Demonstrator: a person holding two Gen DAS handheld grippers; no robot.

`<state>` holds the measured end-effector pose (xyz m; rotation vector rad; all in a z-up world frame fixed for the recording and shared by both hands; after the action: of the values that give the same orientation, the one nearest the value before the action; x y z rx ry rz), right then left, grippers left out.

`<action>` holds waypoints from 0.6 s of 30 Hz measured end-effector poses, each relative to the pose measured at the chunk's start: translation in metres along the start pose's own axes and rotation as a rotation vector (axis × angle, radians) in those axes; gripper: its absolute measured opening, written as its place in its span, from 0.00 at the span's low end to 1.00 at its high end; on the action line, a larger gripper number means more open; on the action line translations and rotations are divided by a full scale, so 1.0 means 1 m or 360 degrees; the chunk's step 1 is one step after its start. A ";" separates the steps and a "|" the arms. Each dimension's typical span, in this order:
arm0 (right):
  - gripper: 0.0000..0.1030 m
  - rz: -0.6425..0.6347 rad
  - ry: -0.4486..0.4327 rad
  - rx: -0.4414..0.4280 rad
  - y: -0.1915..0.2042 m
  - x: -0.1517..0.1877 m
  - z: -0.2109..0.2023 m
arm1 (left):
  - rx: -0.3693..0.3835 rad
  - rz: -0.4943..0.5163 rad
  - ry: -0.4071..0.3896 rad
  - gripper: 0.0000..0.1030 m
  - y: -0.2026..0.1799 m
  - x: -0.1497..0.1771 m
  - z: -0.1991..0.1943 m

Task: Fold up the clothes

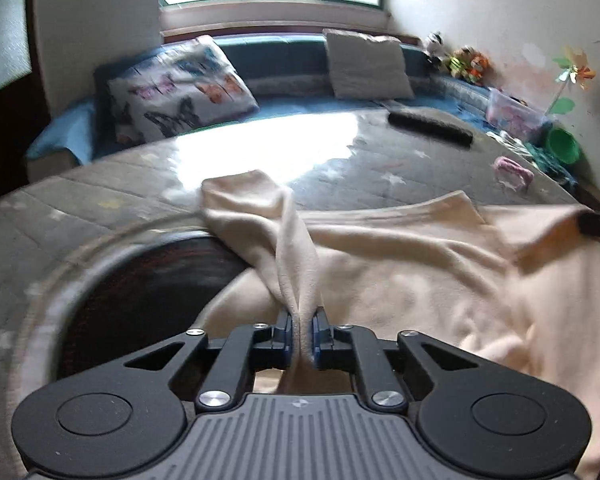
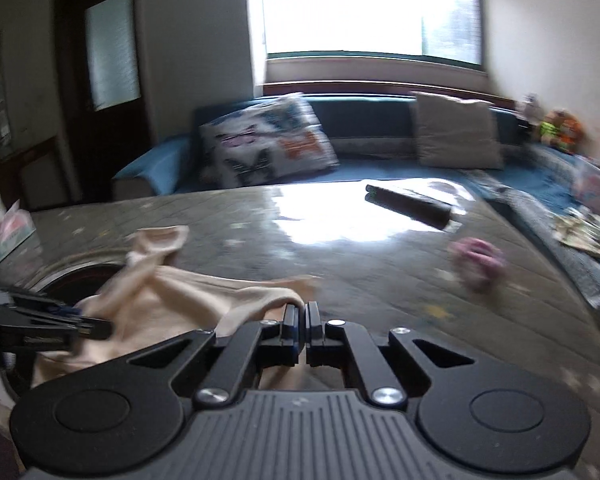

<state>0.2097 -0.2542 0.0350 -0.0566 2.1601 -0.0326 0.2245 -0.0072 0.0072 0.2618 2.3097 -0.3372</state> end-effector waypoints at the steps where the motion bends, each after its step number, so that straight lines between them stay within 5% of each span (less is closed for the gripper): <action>1: 0.02 0.0029 0.0009 0.0034 -0.010 0.004 -0.004 | -0.0022 -0.0004 -0.0031 0.10 0.002 0.002 -0.010; 8: 0.03 0.0271 0.0086 0.0228 -0.076 0.044 -0.031 | -0.0129 -0.0137 -0.0199 0.09 0.020 0.035 -0.086; 13: 0.03 0.0463 0.0160 0.0247 -0.109 0.074 -0.051 | -0.0108 -0.0278 -0.0205 0.09 0.025 0.079 -0.130; 18: 0.20 0.0545 0.0231 0.0196 -0.126 0.093 -0.058 | -0.0053 -0.0376 -0.0132 0.13 0.023 0.111 -0.153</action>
<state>0.1132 -0.3851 -0.0040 0.3972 2.2801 0.0290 0.0525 0.0727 0.0250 -0.0423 2.2651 -0.4190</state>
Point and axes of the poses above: each gripper's, at about its wrist camera, not at the fingertips, and z roughly the way its jaws point, y to its left, x to its underside, the point moved 2 cm from there along z, roughly the way its jaws point, and after that the axes turned 12 degrees about x, right-handed, at the moved point
